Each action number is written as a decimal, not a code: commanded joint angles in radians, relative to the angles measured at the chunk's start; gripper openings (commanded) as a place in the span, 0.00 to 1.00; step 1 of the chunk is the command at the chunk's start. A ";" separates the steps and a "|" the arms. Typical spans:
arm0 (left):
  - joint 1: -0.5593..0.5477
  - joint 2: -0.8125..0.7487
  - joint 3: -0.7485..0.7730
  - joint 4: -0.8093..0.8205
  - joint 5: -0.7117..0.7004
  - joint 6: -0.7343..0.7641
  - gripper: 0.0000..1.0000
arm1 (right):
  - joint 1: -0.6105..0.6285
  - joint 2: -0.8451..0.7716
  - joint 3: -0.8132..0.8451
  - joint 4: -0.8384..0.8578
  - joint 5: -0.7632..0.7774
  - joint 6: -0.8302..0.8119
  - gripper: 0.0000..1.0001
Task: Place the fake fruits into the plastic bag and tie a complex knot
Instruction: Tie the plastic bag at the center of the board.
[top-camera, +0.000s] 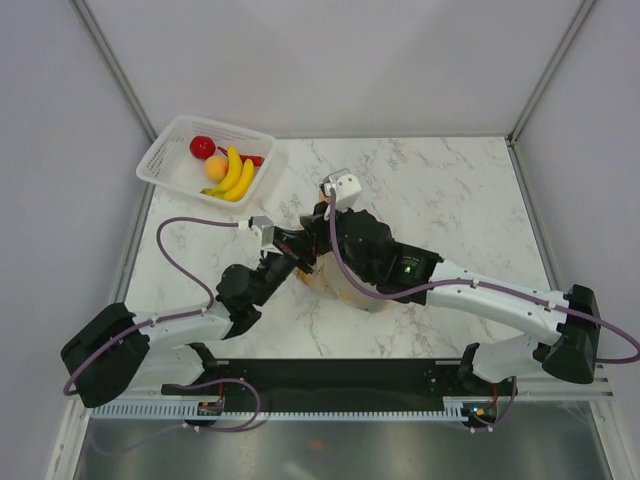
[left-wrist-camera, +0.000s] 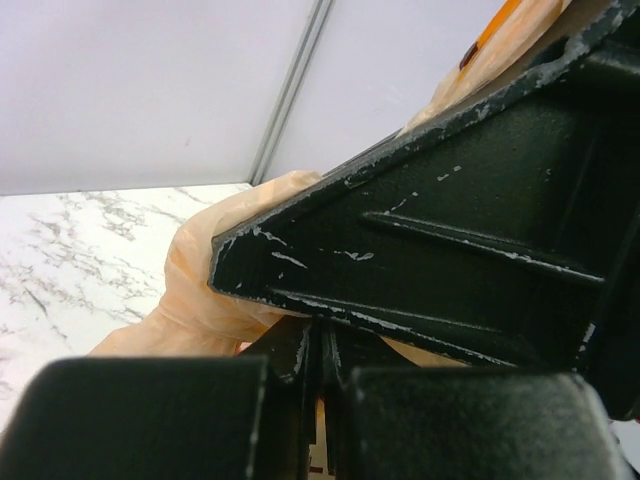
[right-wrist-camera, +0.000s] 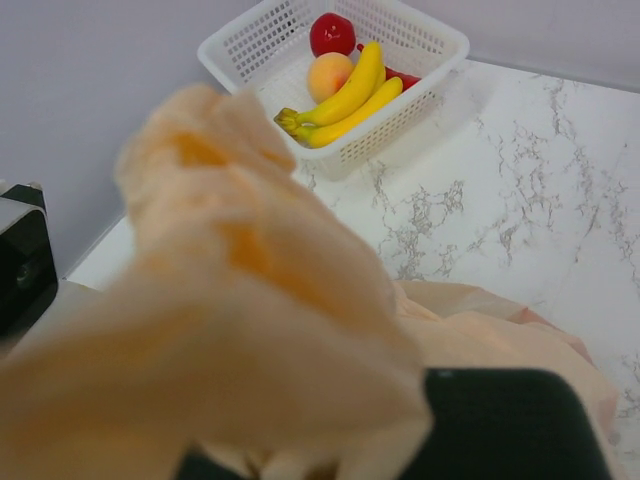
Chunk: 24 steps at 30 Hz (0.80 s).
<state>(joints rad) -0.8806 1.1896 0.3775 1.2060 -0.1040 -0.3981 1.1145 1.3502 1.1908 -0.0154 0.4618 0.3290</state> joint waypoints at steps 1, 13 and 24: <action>-0.008 -0.019 0.029 0.108 0.061 -0.073 0.03 | 0.031 -0.013 0.064 0.063 -0.026 0.061 0.00; -0.006 -0.093 0.107 -0.146 -0.033 -0.041 0.75 | -0.028 -0.086 0.059 0.017 -0.365 0.073 0.00; -0.009 -0.427 0.238 -1.081 -0.049 -0.021 0.97 | -0.251 -0.137 -0.025 0.055 -0.589 0.027 0.00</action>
<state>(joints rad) -0.8856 0.8429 0.5652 0.4194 -0.1310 -0.4408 0.9222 1.2530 1.1793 -0.0364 0.0223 0.3622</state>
